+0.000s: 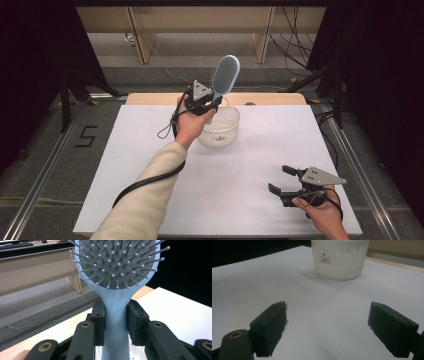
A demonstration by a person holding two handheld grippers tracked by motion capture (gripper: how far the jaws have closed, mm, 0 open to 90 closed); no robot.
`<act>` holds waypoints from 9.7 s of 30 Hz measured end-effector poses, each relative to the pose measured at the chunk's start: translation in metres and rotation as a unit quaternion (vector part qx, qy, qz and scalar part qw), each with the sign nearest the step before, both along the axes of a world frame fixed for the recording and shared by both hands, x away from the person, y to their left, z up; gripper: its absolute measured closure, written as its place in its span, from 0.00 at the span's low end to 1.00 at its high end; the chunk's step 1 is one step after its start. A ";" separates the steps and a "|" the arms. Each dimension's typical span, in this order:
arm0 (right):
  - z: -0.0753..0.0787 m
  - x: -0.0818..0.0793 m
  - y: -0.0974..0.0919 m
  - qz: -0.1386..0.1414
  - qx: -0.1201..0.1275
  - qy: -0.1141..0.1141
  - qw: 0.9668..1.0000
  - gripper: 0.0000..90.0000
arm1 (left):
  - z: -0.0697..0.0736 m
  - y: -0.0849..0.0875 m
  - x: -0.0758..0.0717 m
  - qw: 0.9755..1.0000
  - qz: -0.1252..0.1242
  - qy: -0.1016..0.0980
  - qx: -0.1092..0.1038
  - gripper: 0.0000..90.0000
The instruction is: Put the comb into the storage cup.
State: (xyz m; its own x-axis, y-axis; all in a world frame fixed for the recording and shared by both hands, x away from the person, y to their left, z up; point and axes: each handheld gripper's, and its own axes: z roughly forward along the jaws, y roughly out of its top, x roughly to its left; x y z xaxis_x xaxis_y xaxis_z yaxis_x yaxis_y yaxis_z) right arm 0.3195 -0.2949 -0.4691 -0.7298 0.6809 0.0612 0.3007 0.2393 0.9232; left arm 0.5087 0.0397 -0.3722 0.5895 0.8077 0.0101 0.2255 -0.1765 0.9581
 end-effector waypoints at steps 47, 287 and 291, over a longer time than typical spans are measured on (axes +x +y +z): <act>0.000 0.000 0.000 0.002 0.001 0.000 1.000 0.18 | -0.007 -0.004 0.002 1.000 -0.011 -0.002 0.004 0.77; -0.001 0.000 0.001 0.004 -0.002 0.006 1.000 0.18 | -0.023 0.022 -0.017 0.995 -0.051 0.076 0.033 0.16; -0.001 0.001 0.001 0.005 -0.002 0.006 1.000 0.18 | -0.021 0.025 -0.022 0.995 -0.055 0.076 0.030 0.15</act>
